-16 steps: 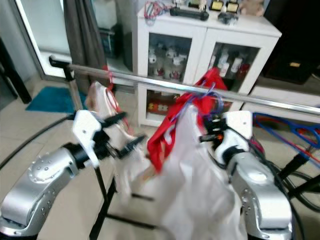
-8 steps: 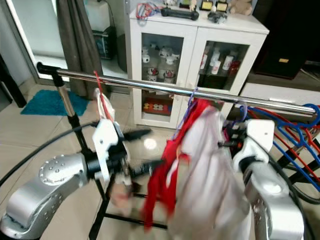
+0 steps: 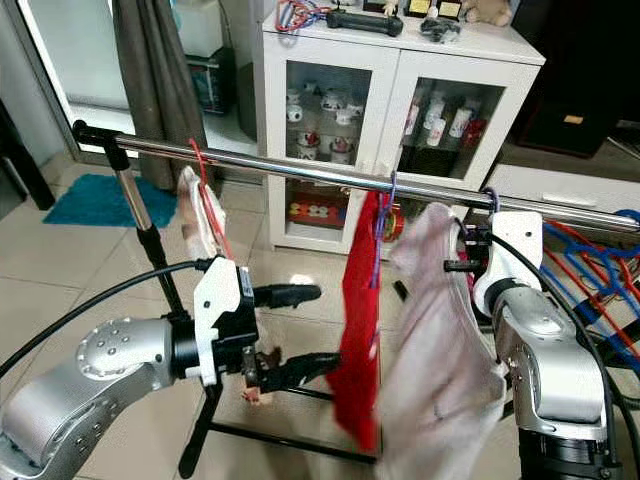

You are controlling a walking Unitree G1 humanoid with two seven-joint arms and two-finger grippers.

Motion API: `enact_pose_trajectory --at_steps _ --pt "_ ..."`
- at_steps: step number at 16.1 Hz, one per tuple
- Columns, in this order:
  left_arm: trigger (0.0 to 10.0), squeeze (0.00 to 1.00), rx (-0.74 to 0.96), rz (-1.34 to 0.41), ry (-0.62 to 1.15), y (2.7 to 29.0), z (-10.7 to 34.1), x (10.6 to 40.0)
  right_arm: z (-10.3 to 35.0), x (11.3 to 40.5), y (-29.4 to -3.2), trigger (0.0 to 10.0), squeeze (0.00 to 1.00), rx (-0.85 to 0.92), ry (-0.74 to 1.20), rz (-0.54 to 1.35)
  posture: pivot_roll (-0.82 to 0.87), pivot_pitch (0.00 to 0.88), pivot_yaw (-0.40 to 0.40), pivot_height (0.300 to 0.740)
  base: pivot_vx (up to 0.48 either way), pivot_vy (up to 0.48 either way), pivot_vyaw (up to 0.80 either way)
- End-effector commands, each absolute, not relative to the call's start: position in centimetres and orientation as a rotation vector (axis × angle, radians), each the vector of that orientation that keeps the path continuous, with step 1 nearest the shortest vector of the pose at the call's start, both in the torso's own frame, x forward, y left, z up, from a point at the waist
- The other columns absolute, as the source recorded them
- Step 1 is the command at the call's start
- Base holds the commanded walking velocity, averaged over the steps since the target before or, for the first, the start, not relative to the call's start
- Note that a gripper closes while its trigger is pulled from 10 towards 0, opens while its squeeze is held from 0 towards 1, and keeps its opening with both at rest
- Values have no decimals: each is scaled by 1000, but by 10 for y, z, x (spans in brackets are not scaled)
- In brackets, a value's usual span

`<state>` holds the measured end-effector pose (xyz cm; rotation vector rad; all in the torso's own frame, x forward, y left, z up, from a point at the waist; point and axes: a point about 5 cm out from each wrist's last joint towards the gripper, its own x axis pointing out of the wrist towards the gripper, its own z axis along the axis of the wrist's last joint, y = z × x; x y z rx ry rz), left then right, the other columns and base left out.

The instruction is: Hang hanger

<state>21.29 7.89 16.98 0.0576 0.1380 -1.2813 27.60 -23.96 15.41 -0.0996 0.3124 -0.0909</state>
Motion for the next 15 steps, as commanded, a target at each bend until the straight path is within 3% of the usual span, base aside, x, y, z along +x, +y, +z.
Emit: enact_pose_trajectory --at_steps 1,2,6,7,10,11,14,15 --pt "10000 0 54 -1289 132 79 173 211 141 271 -239 10000 0 -83 386 -78 40 0 -56 740 0 0 0" --pt "10000 0 67 -1259 145 83 171 214 143 265 -239 10000 1000 -47 363 -57 35 0 -45 740 0 0 0" --pt "10000 0 114 -1079 134 102 165 230 176 232 -239 10000 1000 38 256 67 7 0 5 740 0 0 0" --pt "10000 0 119 -951 131 113 162 238 199 207 -246 10000 1000 -15 270 236 -6 0 23 740 0 0 0" --pt "10000 0 109 -842 97 121 162 241 215 174 -238 10000 1000 -64 243 542 -11 0 33 740 0 0 0" --pt "10000 0 84 -815 75 122 165 239 217 168 -226 10000 1000 -13 187 642 -5 0 30 740 0 0 0" --pt "10000 0 73 -811 71 122 165 237 217 167 -221 10000 1000 18 165 665 -5 0 30 740 0 0 0" --pt "10000 0 68 -808 58 121 168 234 205 174 -205 10000 1000 88 172 662 23 0 9 740 0 480 0"
